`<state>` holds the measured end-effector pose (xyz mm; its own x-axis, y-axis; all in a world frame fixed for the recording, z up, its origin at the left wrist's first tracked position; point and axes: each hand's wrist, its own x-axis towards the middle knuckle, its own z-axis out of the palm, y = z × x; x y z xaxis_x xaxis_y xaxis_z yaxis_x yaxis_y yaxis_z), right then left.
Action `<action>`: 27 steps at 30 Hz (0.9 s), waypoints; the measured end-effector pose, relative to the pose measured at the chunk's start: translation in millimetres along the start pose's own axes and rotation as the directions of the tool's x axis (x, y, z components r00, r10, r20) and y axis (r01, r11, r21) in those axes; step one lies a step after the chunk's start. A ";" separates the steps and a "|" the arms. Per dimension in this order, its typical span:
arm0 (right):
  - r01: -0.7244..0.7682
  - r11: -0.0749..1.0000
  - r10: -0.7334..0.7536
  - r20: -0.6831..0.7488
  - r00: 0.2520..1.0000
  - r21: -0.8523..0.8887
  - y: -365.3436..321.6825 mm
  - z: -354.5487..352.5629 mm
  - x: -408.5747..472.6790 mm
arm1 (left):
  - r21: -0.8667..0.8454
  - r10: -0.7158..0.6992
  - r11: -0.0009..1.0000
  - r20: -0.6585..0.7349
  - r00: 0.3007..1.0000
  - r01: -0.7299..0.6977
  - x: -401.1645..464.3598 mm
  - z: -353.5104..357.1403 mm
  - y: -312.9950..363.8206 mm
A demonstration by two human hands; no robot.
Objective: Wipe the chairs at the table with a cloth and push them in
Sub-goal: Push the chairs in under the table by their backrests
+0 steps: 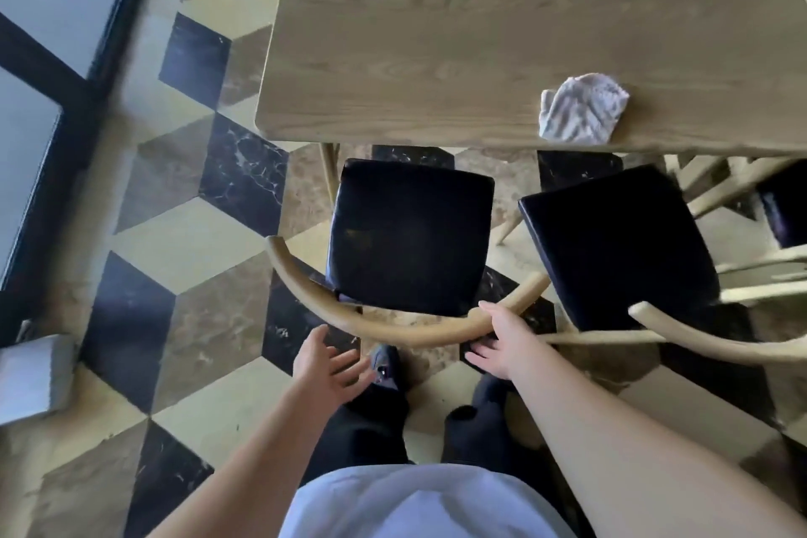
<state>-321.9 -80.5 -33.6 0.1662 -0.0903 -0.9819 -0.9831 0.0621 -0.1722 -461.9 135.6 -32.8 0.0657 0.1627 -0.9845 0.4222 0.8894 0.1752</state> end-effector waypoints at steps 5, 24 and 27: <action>0.083 0.985 -0.060 -0.153 0.986 0.148 -13.0 8.8 30.2 | 0.132 0.180 0.977 -0.095 0.979 -0.167 39.2 21.9 60.8; 0.015 0.996 0.009 -0.267 0.964 0.087 -48.2 4.7 73.2 | 0.329 0.251 0.933 -0.310 0.917 -0.145 110.1 30.4 135.9; 0.001 0.995 0.028 -0.275 0.961 0.105 -49.4 5.8 66.6 | 0.300 0.241 0.943 -0.308 0.920 -0.147 105.6 36.3 139.3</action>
<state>-261.8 -83.8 -90.9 0.1108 -0.3584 -0.9270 -0.9696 0.1657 -0.1799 -363.3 261.3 -112.8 -0.1158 0.4957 -0.8608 0.6595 0.6863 0.3065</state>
